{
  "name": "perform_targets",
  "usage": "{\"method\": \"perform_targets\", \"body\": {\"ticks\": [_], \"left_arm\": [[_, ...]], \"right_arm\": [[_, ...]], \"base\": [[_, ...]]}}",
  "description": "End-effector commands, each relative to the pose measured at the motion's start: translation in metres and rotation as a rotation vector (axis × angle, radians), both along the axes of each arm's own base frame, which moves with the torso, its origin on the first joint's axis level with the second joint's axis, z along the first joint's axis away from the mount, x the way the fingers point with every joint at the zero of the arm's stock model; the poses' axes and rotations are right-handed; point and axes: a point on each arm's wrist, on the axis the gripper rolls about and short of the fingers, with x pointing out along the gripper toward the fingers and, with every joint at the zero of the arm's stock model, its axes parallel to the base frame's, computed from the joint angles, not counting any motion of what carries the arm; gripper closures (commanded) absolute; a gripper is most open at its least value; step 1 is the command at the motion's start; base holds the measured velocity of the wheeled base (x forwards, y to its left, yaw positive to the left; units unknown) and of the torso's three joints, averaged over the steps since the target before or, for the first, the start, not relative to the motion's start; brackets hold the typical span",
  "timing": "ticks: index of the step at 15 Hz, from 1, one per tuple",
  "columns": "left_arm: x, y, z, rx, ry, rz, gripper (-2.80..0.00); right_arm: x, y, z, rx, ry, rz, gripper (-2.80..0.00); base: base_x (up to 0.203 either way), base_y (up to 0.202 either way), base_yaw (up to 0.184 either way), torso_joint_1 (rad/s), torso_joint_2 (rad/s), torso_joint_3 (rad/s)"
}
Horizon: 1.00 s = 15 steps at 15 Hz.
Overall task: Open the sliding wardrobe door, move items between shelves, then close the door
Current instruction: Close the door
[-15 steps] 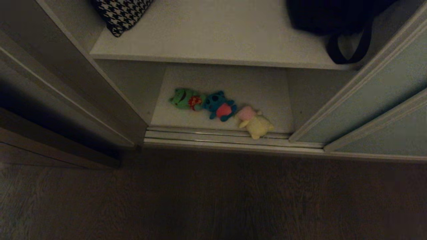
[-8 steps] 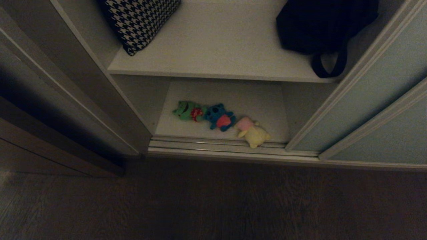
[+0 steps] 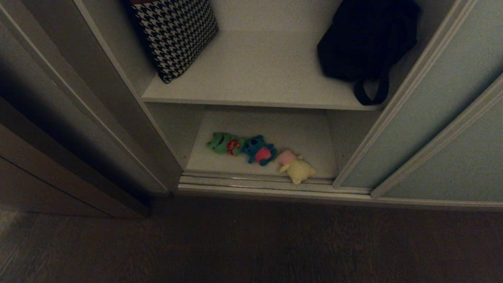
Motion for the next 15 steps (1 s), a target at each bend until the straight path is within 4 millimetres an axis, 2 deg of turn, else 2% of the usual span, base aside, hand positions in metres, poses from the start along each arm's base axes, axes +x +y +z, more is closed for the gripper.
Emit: {"method": "perform_targets", "body": {"ticks": [1, 15], "left_arm": [[0.0001, 0.0, 0.0001, 0.0, 0.001, 0.0, 0.0], [0.0001, 0.0, 0.0, -0.007, 0.003, -0.001, 0.0]], "right_arm": [[0.0001, 0.0, -0.0002, -0.001, 0.001, 0.0, 0.0], [-0.0001, 0.0, 0.0003, -0.006, -0.003, 0.0, 0.0]], "base": [[0.0, 0.0, 0.0, 0.0, 0.0, 0.0], [0.0, 0.0, 0.0, 0.002, 0.0, 0.016]]}}
